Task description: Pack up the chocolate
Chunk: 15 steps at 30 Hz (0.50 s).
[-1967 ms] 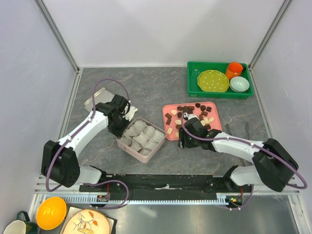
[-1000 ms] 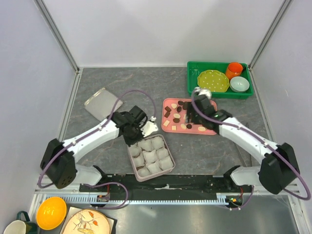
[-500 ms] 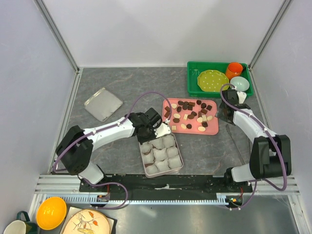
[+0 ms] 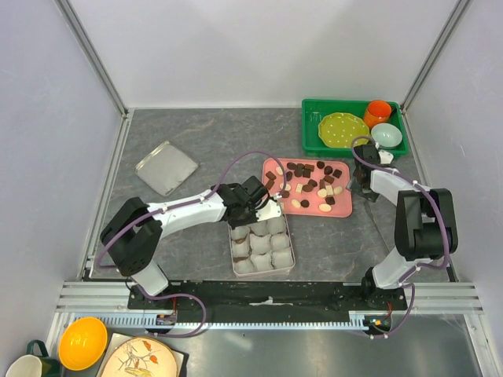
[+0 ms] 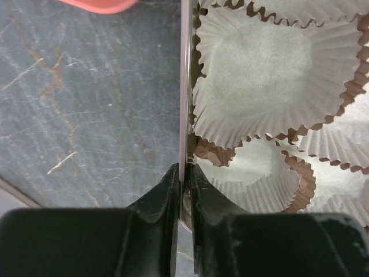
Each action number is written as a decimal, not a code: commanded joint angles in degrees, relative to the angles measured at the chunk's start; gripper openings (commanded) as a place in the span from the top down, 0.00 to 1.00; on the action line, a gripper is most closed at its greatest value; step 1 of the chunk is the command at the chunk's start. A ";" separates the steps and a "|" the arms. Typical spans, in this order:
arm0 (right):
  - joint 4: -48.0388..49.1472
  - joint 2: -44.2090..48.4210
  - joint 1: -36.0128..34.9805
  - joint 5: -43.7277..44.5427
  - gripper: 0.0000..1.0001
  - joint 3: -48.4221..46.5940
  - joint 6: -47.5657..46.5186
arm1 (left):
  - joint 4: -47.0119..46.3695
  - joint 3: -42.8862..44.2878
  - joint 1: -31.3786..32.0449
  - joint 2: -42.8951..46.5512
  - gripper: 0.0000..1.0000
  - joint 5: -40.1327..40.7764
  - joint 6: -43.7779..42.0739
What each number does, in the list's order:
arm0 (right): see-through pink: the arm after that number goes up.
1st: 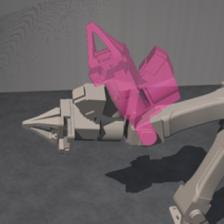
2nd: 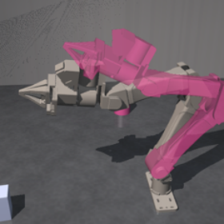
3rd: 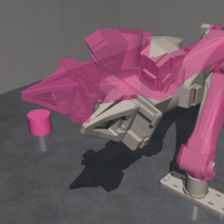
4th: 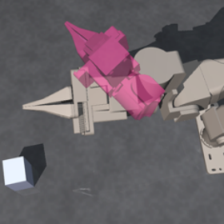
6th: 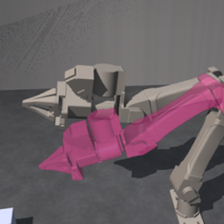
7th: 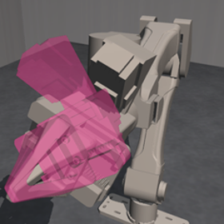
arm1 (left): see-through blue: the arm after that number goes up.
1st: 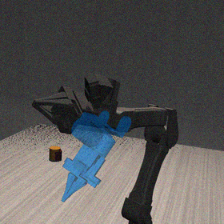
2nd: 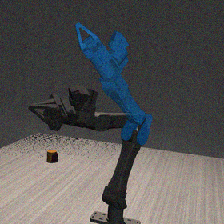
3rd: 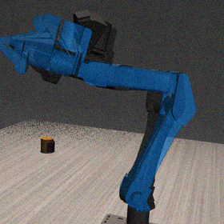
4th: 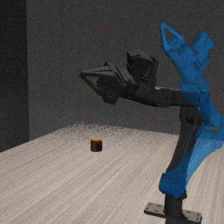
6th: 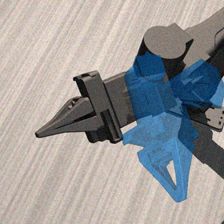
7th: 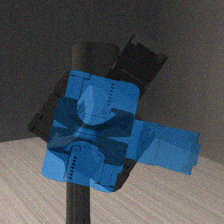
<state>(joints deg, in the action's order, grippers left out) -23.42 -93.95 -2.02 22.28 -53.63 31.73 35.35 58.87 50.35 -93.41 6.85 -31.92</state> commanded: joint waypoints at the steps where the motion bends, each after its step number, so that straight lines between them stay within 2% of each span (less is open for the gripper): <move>1: 3.90 -0.88 0.18 -1.10 0.39 -1.04 0.35 | -2.31 5.89 0.36 -0.64 0.80 4.31 -1.39; 5: 4.96 -1.15 0.09 -3.47 0.39 -0.52 0.62 | 2.43 11.61 0.89 -2.48 0.79 7.30 0.72; 15: 5.84 -4.21 -6.49 -3.21 0.39 -2.00 1.49 | 8.32 15.30 1.07 0.76 0.78 2.64 6.16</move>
<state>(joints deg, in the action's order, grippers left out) -18.83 -96.05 -4.54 20.43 -53.63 31.77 39.48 70.78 50.98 -95.61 11.38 -29.93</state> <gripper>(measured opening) 0.604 0.217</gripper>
